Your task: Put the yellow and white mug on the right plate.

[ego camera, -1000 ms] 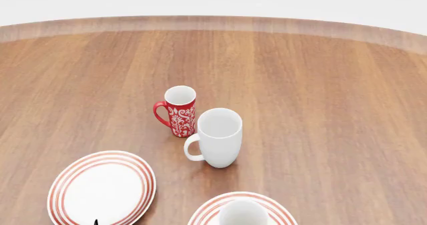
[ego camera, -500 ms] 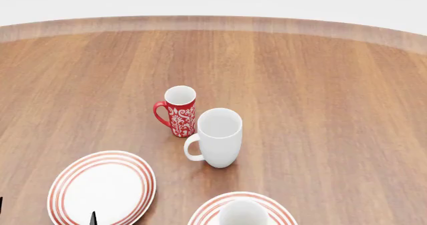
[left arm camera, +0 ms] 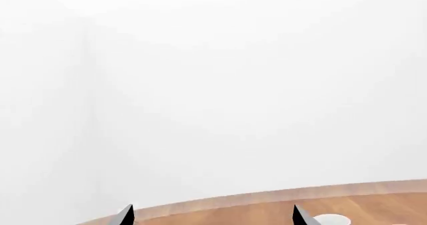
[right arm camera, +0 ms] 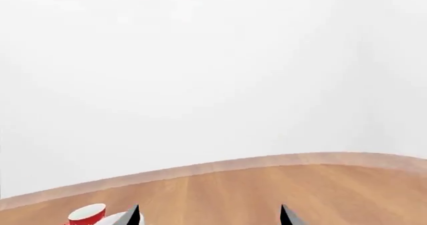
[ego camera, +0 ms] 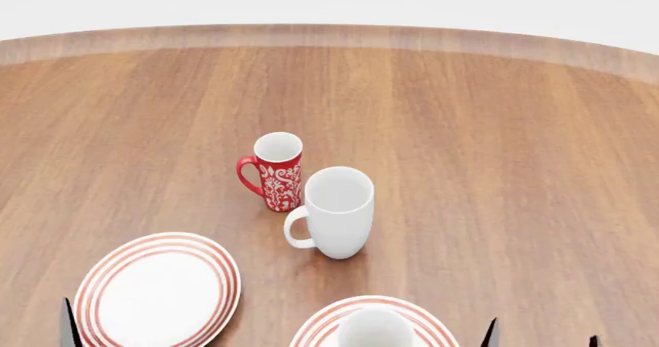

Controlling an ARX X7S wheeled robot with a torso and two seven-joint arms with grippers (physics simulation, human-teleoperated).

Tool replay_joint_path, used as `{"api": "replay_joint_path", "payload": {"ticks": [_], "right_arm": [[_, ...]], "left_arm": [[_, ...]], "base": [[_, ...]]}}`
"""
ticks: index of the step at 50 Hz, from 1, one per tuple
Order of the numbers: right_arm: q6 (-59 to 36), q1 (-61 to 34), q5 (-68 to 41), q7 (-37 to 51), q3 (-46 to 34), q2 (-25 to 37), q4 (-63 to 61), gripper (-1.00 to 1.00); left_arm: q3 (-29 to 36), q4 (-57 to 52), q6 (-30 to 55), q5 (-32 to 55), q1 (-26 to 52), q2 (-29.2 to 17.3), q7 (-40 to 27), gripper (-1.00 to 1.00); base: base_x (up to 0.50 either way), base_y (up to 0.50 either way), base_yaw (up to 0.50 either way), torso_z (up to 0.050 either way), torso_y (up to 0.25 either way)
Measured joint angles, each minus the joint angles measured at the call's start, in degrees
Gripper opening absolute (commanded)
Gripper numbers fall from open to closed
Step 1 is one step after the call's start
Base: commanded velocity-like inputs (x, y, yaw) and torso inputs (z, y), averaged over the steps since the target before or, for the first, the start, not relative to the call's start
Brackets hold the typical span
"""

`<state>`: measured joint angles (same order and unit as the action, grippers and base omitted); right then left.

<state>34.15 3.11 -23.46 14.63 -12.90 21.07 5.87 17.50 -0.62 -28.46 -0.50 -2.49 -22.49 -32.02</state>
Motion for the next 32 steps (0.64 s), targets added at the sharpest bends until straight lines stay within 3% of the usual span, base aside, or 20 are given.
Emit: {"api": "replay_joint_path", "payload": {"ticks": [15, 32], "right_arm": [[10.88, -5.1, 8.88, 9.34, 9.94, -4.35, 6.21, 1.0], [15.52, -12.42, 15.0, 17.06, 19.7, -3.61, 2.97, 1.0]], "left_arm": [[-8.7, 9.16, -2.58, 0.33, 4.11, -1.66, -7.34, 1.0], [-19.03, -1.13, 1.08, -6.43, 5.72, -5.84, -14.94, 1.0]], "base": [[0.0, 0.0, 0.0, 0.0, 0.0], [0.0, 0.0, 0.0, 0.0, 0.0]]}}
